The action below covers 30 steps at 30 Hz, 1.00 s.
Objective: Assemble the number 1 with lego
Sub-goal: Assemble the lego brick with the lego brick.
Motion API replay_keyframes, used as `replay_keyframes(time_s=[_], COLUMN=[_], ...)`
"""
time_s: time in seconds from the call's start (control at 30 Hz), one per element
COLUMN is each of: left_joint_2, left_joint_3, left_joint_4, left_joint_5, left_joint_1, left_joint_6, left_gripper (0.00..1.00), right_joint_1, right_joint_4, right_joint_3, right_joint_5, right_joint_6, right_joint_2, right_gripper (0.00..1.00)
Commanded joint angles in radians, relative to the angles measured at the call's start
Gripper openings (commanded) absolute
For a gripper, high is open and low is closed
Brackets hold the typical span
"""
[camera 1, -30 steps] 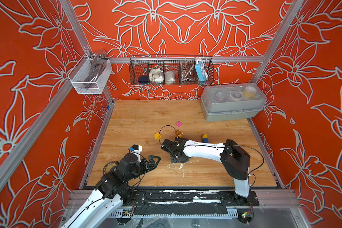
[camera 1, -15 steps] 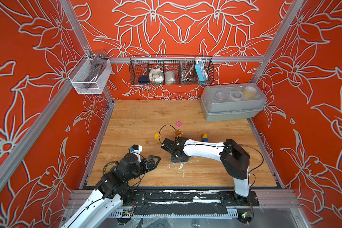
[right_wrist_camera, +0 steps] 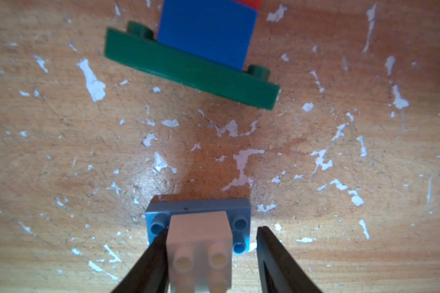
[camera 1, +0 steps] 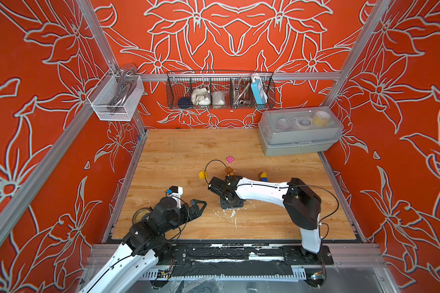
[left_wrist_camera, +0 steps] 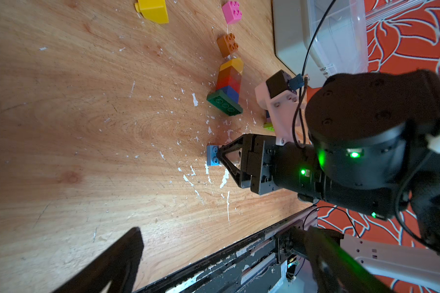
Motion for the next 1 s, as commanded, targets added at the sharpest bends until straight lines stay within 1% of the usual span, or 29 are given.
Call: replay_keyframes(time_s=[0.0, 0.2, 0.4, 0.57, 0.8, 0.97], left_joint_2=[-0.010, -0.012, -0.014, -0.014, -0.013, -0.014], left_joint_3=[-0.014, -0.015, -0.016, -0.016, -0.016, -0.016], left_joint_4=[-0.006, -0.008, -0.008, -0.008, -0.006, -0.008], left_joint_5=[-0.010, -0.009, -0.010, -0.010, -0.009, -0.010], left_joint_1=[0.007, 0.007, 0.007, 0.006, 0.006, 0.007], left_joint_6=[-0.001, -0.001, -0.003, -0.002, -0.001, -0.003], left_gripper=[1.00, 1.00, 1.00, 1.00, 1.00, 1.00], right_joint_1=[-0.001, -0.001, -0.002, -0.002, -0.008, -0.020], right_joint_4=[-0.039, -0.041, -0.037, -0.064, -0.087, -0.084], right_joint_3=[0.015, 0.031, 0.034, 0.057, 0.054, 0.020], right_joint_5=[0.010, 0.003, 0.002, 0.021, 0.047, 0.049], right_joint_6=[-0.010, -0.013, -0.017, -0.022, -0.026, -0.027], right_joint_2=[0.007, -0.010, -0.026, -0.037, -0.116, -0.164], right_gripper=[0.58, 0.58, 0.62, 0.62, 0.61, 0.61])
